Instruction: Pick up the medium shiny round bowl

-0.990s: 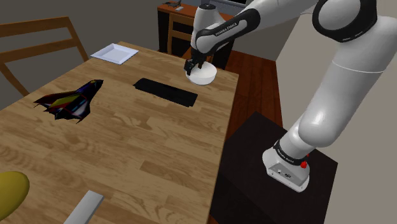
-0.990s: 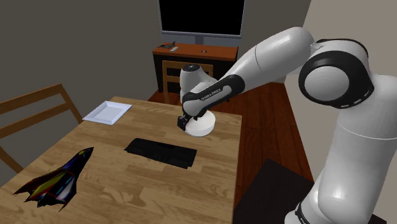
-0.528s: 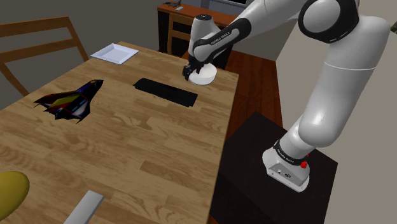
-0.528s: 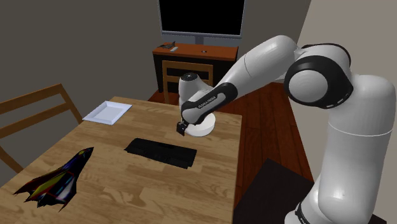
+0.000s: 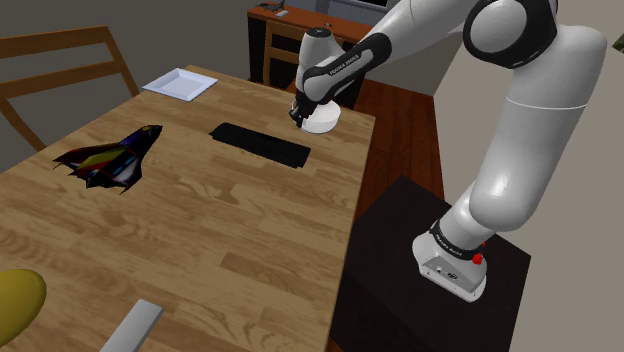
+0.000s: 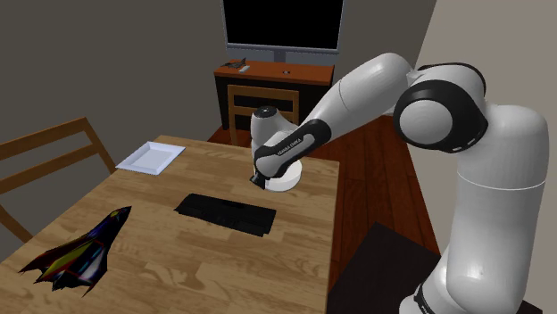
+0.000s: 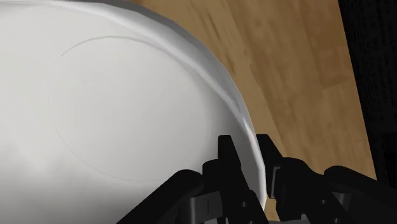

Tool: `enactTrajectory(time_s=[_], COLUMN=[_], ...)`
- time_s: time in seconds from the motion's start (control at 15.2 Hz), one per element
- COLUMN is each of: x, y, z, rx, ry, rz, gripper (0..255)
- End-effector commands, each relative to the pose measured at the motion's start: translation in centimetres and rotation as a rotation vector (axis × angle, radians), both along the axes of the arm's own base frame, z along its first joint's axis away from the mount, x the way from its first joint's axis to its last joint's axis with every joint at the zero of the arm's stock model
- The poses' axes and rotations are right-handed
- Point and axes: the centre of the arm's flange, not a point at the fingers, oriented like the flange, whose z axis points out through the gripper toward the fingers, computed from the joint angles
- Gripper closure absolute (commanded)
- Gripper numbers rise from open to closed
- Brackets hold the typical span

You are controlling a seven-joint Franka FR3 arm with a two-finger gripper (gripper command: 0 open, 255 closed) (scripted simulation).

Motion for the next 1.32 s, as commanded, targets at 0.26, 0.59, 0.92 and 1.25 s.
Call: enactTrajectory(time_s=[0.26, 0.59, 0.92, 1.25], x=[0.0, 0.0, 0.0, 0.0], y=[0.0, 0.0, 0.0, 0.0], z=[0.0, 2.6, 5.2, 7.9], rx=[0.0, 0.0, 0.0, 0.0], ry=[0.0, 0.0, 0.0, 0.0], rz=[0.0, 0.0, 0.0, 0.0], gripper=[255, 255, 255, 255])
